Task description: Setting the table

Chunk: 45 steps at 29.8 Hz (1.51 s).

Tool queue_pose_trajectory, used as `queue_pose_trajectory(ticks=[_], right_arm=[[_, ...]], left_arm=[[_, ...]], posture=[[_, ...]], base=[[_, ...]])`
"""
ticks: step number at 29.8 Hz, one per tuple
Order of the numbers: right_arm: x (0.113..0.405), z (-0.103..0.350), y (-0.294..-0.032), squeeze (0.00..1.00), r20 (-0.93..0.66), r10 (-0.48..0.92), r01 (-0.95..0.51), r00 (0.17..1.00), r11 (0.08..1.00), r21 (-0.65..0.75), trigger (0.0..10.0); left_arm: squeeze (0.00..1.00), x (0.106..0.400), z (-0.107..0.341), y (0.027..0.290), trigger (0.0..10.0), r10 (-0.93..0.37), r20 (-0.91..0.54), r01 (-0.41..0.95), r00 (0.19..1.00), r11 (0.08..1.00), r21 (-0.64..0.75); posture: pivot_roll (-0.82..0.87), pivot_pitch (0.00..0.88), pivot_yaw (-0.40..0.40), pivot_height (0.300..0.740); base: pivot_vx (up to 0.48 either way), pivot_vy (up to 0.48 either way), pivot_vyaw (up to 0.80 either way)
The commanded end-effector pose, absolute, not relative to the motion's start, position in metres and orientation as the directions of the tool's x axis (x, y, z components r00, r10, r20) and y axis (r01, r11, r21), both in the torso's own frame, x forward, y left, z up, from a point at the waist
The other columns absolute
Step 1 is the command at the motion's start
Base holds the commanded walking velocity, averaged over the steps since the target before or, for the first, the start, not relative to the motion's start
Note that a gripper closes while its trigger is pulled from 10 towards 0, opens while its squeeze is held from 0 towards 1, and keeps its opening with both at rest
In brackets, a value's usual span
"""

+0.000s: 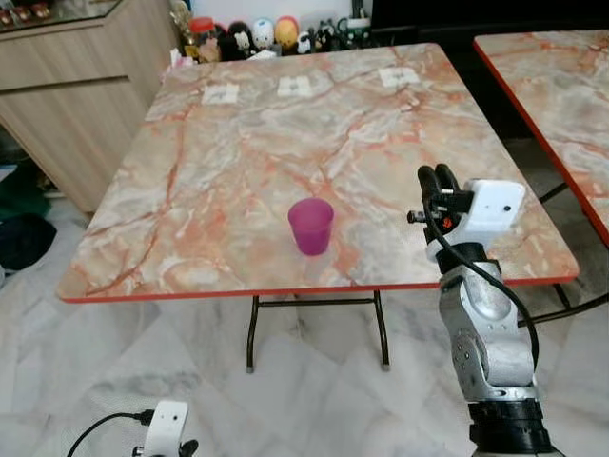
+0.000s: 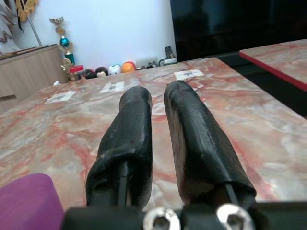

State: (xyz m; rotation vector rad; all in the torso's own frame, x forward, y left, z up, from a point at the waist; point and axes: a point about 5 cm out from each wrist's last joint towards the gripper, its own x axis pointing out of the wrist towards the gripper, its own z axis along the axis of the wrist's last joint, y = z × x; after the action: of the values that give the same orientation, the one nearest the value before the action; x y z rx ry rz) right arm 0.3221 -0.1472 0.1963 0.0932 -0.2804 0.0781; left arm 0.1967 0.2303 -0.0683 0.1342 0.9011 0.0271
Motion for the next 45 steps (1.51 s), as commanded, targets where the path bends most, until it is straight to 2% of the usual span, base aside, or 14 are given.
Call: queue_pose_trajectory(ticks=[1, 8, 12, 16, 18, 36, 45], right_arm=[[0.320, 0.196, -0.144, 0.00, 0.283, 0.083, -0.105, 0.956, 0.992, 0.065, 10.0], [0.321, 0.194, -0.145, 0.00, 0.276, 0.080, -0.102, 0.958, 0.993, 0.065, 10.0], [0.322, 0.189, -0.146, 0.00, 0.262, 0.072, -0.096, 0.962, 0.992, 0.079, 10.0], [0.322, 0.189, -0.154, 0.00, 0.263, 0.052, -0.074, 0.963, 0.994, 0.075, 10.0], [0.324, 0.189, -0.159, 0.00, 0.264, 0.035, -0.055, 0.964, 0.996, 0.068, 10.0], [0.318, 0.182, -0.182, 0.00, 0.250, -0.096, 0.082, 0.964, 0.995, 0.064, 10.0], [0.316, 0.179, -0.180, 0.00, 0.239, -0.102, 0.088, 0.966, 0.994, 0.069, 10.0]], left_arm=[[0.00, 0.189, -0.072, 0.234, 10.0, 0.092, -0.800, 0.020, 0.593, 0.991, 0.129], [0.00, 0.192, -0.072, 0.228, 10.0, 0.084, -0.797, 0.027, 0.598, 0.992, 0.125], [0.00, 0.193, -0.072, 0.226, 10.0, 0.083, -0.796, 0.030, 0.600, 0.992, 0.126], [0.00, 0.197, -0.073, 0.212, 10.0, 0.065, -0.788, 0.026, 0.612, 0.994, 0.103], [0.00, 0.199, -0.072, 0.212, 10.0, 0.067, -0.785, 0.023, 0.616, 0.994, 0.103], [0.00, 0.208, -0.068, 0.209, 10.0, 0.051, -0.778, 0.036, 0.626, 0.995, 0.095], [0.00, 0.205, -0.069, 0.210, 10.0, 0.040, -0.787, 0.054, 0.616, 0.994, 0.093]], posture=[[-0.15, 0.106, 0.078, 0.740], [-0.15, 0.092, 0.075, 0.740], [-0.15, 0.062, 0.068, 0.740], [-0.15, 0.038, 0.063, 0.740], [-0.16, 0.001, 0.064, 0.740], [-0.18, 0.000, 0.059, 0.740], [-0.16, 0.000, 0.056, 0.740]], base=[[0.000, 0.480, -0.45], [0.000, 0.442, 0.51], [0.000, 0.000, 0.00], [0.000, 0.000, 0.00], [0.000, 0.000, 0.00], [0.000, 0.000, 0.00], [0.000, 0.000, 0.00]])
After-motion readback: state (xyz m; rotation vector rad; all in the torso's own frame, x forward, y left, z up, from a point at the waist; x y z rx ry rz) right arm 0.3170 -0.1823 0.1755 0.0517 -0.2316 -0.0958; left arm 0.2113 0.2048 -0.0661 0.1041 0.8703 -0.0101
